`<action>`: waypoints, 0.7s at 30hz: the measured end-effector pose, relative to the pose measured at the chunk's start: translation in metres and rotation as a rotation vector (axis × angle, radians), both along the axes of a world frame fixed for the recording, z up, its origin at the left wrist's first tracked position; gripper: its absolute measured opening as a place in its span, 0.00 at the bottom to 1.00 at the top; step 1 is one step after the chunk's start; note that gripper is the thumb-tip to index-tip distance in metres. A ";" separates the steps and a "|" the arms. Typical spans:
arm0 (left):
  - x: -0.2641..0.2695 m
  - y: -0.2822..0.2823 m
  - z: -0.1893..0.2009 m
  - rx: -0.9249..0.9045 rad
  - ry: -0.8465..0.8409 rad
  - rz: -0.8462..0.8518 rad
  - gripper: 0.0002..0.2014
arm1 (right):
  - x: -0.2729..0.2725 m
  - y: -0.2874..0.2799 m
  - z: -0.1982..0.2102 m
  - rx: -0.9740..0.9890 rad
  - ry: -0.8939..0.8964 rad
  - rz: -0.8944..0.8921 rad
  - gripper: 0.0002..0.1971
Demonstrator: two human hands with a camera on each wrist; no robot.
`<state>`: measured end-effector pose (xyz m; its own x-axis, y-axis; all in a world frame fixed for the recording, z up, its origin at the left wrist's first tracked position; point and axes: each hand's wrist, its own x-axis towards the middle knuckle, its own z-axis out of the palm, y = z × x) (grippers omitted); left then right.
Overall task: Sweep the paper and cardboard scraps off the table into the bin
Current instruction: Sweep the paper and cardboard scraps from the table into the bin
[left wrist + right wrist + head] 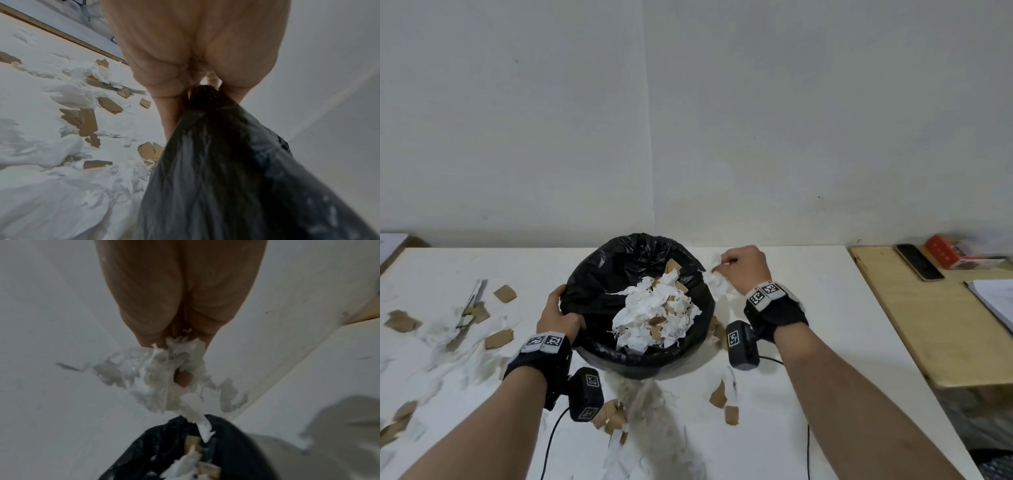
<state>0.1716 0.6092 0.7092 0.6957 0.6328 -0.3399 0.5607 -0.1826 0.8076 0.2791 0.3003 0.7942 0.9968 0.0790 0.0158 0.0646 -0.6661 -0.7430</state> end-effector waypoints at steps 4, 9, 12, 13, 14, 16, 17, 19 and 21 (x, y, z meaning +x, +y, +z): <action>-0.003 -0.005 0.002 0.001 0.005 -0.012 0.42 | -0.001 0.044 0.008 0.035 -0.021 0.107 0.04; 0.000 -0.004 -0.004 -0.015 -0.006 -0.017 0.44 | -0.004 0.059 -0.008 0.057 0.102 0.240 0.07; 0.001 0.000 -0.007 -0.009 -0.014 0.023 0.44 | 0.013 0.034 -0.011 0.123 0.052 0.134 0.08; 0.001 0.001 -0.007 -0.009 -0.021 0.041 0.44 | 0.019 0.023 -0.016 0.126 0.039 0.079 0.10; 0.001 0.002 -0.007 -0.010 -0.025 0.065 0.44 | 0.025 0.011 -0.022 0.106 0.034 0.024 0.12; 0.002 0.004 -0.008 -0.004 -0.034 0.116 0.43 | 0.033 -0.011 -0.041 0.002 0.101 -0.044 0.14; 0.004 0.004 -0.008 0.002 -0.045 0.138 0.43 | 0.034 -0.020 -0.054 -0.063 0.189 -0.045 0.14; 0.007 0.004 -0.010 -0.005 -0.075 0.170 0.42 | 0.034 -0.030 -0.091 -0.207 0.395 0.018 0.19; 0.011 0.004 -0.016 -0.020 -0.096 0.189 0.42 | 0.027 -0.031 -0.123 -0.315 0.520 0.092 0.30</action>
<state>0.1828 0.6130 0.6936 0.5953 0.7487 -0.2916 0.5037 -0.0650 0.8614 0.3058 0.2691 0.6714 0.8567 0.0869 -0.5084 -0.1855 -0.8678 -0.4610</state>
